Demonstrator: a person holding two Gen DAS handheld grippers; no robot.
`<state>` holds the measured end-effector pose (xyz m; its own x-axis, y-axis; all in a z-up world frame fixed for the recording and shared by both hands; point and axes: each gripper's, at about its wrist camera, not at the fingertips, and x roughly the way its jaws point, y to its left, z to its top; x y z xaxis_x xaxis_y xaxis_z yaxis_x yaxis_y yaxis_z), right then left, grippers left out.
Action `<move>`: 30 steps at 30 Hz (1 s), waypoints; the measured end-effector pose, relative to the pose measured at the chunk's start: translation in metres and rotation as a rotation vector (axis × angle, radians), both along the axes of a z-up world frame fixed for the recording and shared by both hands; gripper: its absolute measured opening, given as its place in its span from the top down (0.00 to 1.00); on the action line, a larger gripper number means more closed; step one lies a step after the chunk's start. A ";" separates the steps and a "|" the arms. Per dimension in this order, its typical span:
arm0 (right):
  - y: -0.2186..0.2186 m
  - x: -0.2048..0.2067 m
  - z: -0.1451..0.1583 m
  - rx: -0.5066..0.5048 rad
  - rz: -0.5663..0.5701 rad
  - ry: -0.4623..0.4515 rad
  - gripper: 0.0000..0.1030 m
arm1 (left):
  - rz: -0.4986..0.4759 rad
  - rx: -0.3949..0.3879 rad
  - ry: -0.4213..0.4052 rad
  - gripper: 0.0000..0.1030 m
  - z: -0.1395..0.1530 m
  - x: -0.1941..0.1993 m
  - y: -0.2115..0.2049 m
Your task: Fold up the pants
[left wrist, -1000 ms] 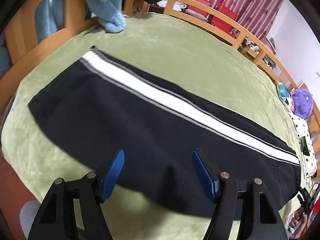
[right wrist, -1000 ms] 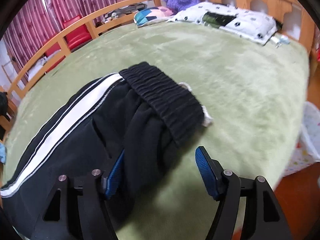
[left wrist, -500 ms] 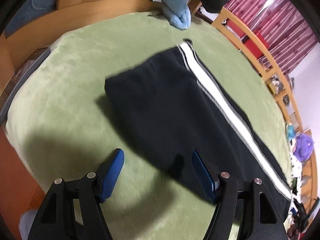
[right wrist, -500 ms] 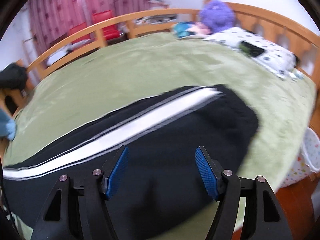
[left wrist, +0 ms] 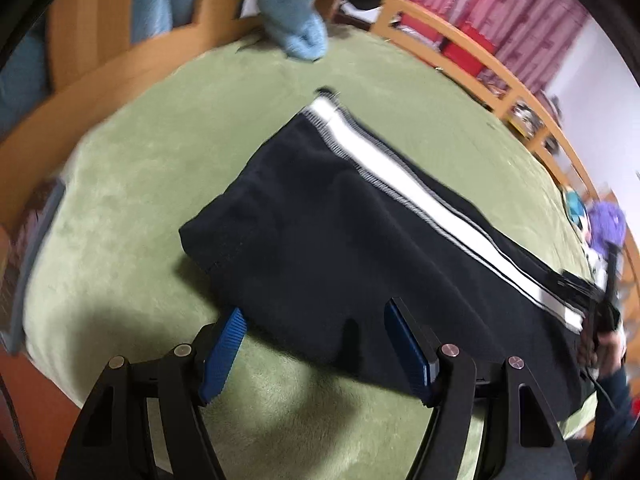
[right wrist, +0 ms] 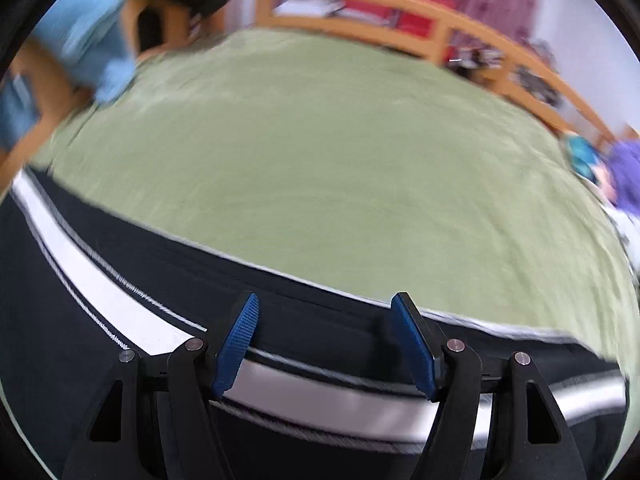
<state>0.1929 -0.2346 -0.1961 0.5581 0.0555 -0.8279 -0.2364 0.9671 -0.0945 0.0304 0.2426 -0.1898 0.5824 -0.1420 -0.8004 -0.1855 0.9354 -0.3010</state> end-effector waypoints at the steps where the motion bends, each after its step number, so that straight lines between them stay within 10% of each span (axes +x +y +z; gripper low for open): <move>1: 0.005 0.004 -0.008 -0.006 0.026 0.026 0.40 | -0.006 0.007 -0.008 0.33 0.004 0.000 0.000; 7: 0.015 -0.010 -0.018 0.014 0.109 0.019 0.95 | -0.121 0.086 -0.080 0.33 0.037 0.025 -0.032; 14: -0.003 -0.008 0.019 0.167 0.057 -0.069 0.97 | -0.228 0.166 -0.127 0.33 0.052 0.089 -0.095; 18: 0.011 0.009 -0.009 0.123 0.027 -0.009 0.97 | -0.233 0.162 -0.115 0.33 0.050 0.106 -0.111; 30: 0.014 -0.021 0.029 0.115 -0.022 -0.102 0.72 | -0.060 0.125 -0.139 0.32 0.048 0.015 -0.040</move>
